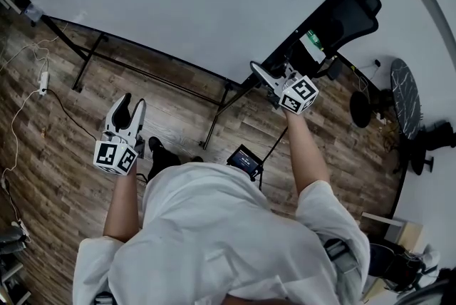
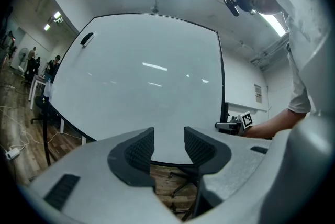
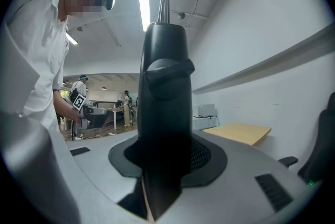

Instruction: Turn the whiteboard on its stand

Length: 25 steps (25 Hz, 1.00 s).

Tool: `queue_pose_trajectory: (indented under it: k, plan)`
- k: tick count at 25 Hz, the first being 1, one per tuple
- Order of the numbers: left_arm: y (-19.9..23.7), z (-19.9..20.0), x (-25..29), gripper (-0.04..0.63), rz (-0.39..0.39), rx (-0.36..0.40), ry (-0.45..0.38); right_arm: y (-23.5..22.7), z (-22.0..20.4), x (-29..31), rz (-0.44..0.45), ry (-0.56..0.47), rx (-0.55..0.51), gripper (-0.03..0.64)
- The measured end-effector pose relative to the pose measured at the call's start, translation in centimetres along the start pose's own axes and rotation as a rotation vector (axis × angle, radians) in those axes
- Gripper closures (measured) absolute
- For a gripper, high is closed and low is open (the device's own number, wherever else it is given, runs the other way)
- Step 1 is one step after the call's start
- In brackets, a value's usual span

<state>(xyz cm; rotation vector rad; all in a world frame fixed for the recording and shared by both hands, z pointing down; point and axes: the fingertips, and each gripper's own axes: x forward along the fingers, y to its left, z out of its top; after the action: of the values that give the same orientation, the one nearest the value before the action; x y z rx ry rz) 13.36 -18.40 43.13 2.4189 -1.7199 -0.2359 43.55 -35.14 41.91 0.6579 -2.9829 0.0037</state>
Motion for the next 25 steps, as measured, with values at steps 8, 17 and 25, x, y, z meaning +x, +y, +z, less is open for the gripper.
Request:
queue_pose_trajectory:
  k: [8, 17, 25]
  plan:
    - [-0.4, -0.7, 1.3, 0.413, -0.025, -0.009, 0.011, -0.7, -0.5, -1.1, -0.002, 0.0, 0.009, 0.471]
    - [-1.0, -0.9, 1.9, 0.413, -0.053, -0.01, 0.028, -0.5, -0.3, -1.9, 0.012, 0.014, 0.002, 0.471]
    - [-1.5, -1.1, 2.4, 0.413, -0.072, -0.002, 0.034, -1.0, -0.6, -2.9, 0.003, 0.023, -0.002, 0.471]
